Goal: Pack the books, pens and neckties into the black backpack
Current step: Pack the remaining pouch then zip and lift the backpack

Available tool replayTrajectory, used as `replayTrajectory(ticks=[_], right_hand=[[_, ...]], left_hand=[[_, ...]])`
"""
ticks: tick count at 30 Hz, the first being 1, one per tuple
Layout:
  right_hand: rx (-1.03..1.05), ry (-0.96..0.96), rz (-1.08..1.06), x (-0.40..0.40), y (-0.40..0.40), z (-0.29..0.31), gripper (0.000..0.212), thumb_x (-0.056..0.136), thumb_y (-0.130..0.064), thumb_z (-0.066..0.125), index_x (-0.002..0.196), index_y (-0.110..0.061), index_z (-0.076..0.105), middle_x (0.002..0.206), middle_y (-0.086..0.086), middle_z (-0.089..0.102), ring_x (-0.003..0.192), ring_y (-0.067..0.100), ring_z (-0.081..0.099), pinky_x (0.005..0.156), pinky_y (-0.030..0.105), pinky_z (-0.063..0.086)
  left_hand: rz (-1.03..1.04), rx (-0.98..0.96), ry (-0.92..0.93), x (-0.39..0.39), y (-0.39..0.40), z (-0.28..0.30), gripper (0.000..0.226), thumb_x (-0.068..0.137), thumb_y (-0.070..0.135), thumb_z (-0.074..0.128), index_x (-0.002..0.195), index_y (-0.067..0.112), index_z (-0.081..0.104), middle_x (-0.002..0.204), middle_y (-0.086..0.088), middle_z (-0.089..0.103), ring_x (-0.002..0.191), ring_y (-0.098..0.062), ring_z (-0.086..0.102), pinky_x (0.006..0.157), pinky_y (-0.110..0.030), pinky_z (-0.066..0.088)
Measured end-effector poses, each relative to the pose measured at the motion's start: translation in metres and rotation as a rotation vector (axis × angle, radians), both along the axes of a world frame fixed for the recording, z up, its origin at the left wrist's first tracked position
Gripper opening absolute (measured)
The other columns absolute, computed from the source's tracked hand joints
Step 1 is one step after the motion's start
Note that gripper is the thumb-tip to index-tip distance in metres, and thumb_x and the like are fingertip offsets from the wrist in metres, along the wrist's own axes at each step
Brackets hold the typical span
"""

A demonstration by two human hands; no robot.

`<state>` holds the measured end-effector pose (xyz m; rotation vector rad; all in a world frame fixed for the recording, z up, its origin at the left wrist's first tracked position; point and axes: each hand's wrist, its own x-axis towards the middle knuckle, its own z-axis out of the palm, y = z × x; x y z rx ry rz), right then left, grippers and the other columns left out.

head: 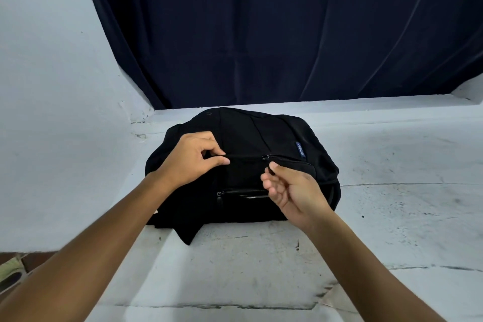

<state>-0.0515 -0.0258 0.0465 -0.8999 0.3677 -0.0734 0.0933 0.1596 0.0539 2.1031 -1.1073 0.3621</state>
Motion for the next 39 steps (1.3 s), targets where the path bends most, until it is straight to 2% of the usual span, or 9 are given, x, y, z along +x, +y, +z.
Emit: replayTrajectory(ticks=[6,11,15,19,23,28,34,37,39], right_hand=[[-0.498,-0.118,-0.206,0.004,-0.002,-0.003,0.013,0.094,-0.002,0.06,0.105,-0.007,0.066,0.067,0.016,0.068,0.055,0.026,0.069,0.05,0.028,0.055],[-0.614,-0.142,-0.181,0.012,0.0,-0.003,0.02,0.087,-0.009,0.071,0.106,-0.001,0.07,0.07,0.012,0.072,0.067,0.026,0.073,0.067,0.032,0.06],[-0.692,-0.129,-0.195,0.018,-0.004,-0.002,0.031,0.08,-0.005,0.078,0.109,-0.006,0.068,0.07,0.011,0.073,0.065,0.021,0.073,0.069,0.026,0.06],[-0.939,-0.125,-0.203,0.022,-0.011,-0.003,0.015,0.085,-0.009,0.073,0.1,-0.007,0.072,0.057,0.007,0.068,0.054,0.016,0.069,0.061,0.023,0.057],[-1.246,-0.165,-0.211,0.025,-0.025,0.001,0.013,0.087,-0.021,0.072,0.079,-0.011,0.074,0.056,0.009,0.063,0.048,0.022,0.06,0.054,0.036,0.054],[-1.236,-0.106,-0.092,0.027,-0.043,0.012,0.027,0.083,-0.024,0.076,0.062,-0.01,0.068,0.049,0.003,0.059,0.037,0.005,0.047,0.047,0.02,0.043],[-1.159,0.08,-0.097,0.022,-0.092,0.012,0.04,0.081,-0.018,0.078,0.055,0.0,0.052,0.043,-0.002,0.043,0.035,0.011,0.037,0.047,0.023,0.035],[-1.084,0.175,-0.139,0.011,-0.129,0.005,0.043,0.082,-0.014,0.076,0.063,0.012,0.047,0.052,0.009,0.041,0.039,0.017,0.034,0.044,0.022,0.033],[-1.093,0.207,-0.157,0.005,-0.136,-0.005,0.042,0.083,-0.014,0.075,0.058,0.005,0.046,0.053,0.011,0.042,0.039,0.019,0.036,0.045,0.022,0.034]], left_hand=[[0.023,-0.01,-0.011,-0.005,-0.002,-0.001,0.011,0.072,0.015,0.085,0.078,0.009,0.077,0.074,0.011,0.06,0.063,-0.004,0.053,0.058,-0.012,0.038],[0.032,-0.02,-0.014,-0.006,-0.001,0.0,0.012,0.073,0.019,0.084,0.079,0.011,0.078,0.074,0.006,0.062,0.064,-0.012,0.055,0.058,-0.014,0.039],[0.045,-0.011,-0.034,-0.008,-0.002,0.001,0.015,0.072,0.019,0.085,0.081,0.009,0.078,0.075,0.007,0.06,0.067,0.0,0.052,0.06,-0.01,0.037],[0.044,0.009,-0.105,-0.014,-0.014,0.004,0.038,0.069,0.049,0.077,0.088,0.015,0.077,0.078,0.013,0.056,0.076,-0.003,0.051,0.068,-0.011,0.04],[0.055,0.159,-0.259,-0.016,-0.041,0.003,0.051,0.068,0.06,0.068,0.097,0.019,0.077,0.085,0.007,0.058,0.083,-0.009,0.047,0.073,-0.028,0.046],[-0.001,0.159,-0.264,-0.009,-0.054,0.001,0.028,0.069,0.045,0.075,0.08,0.019,0.077,0.08,0.015,0.052,0.082,-0.006,0.04,0.071,-0.034,0.042],[-0.02,0.134,-0.209,-0.001,-0.042,-0.002,0.035,0.073,0.056,0.066,0.069,0.021,0.073,0.083,0.013,0.059,0.09,-0.008,0.045,0.083,-0.035,0.038],[-0.008,0.13,-0.184,-0.001,-0.034,-0.003,0.036,0.076,0.055,0.064,0.065,0.021,0.072,0.082,0.013,0.058,0.091,-0.009,0.046,0.086,-0.038,0.04],[0.036,0.106,-0.184,0.0,-0.024,-0.003,0.036,0.077,0.051,0.064,0.063,0.019,0.069,0.081,0.013,0.058,0.089,-0.01,0.047,0.084,-0.043,0.043]])
